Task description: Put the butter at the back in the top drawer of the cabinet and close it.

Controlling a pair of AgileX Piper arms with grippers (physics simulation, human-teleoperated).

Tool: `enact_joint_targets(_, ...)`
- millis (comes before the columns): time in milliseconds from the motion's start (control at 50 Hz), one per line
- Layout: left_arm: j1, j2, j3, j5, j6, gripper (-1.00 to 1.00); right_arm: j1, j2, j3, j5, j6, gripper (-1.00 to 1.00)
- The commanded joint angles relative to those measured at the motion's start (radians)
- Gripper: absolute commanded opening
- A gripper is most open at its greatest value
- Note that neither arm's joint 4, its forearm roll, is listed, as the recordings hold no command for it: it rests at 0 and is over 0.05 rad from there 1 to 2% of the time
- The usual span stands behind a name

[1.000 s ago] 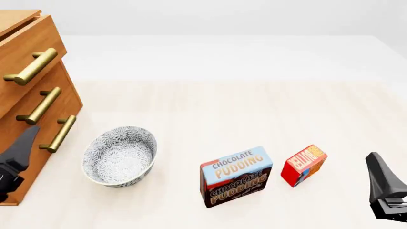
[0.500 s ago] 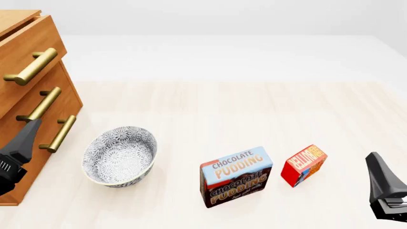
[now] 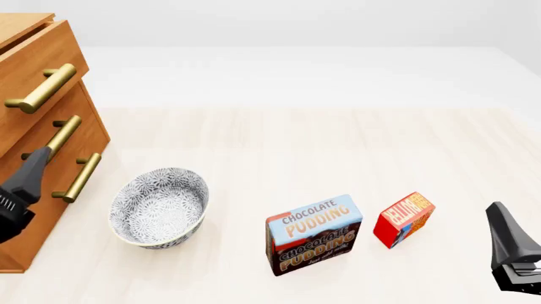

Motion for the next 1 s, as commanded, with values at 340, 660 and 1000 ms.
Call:
enact_joint_targets(340, 0.053, 0.056, -0.012, 0.001, -0.03, 1.0, 0.0, 0.0, 0.0, 0.0, 0.0, 1.0)
enact_joint_targets(660, 0.063, 0.091, -0.005, -0.041, -0.017, 1.0, 0.0, 0.0, 0.0, 0.0, 0.0, 1.0)
enact_joint_targets(1000, 0.079, 0.134, -0.008, -0.065, -0.02, 1.0, 0.0, 0.0, 0.0, 0.0, 0.0, 1.0)
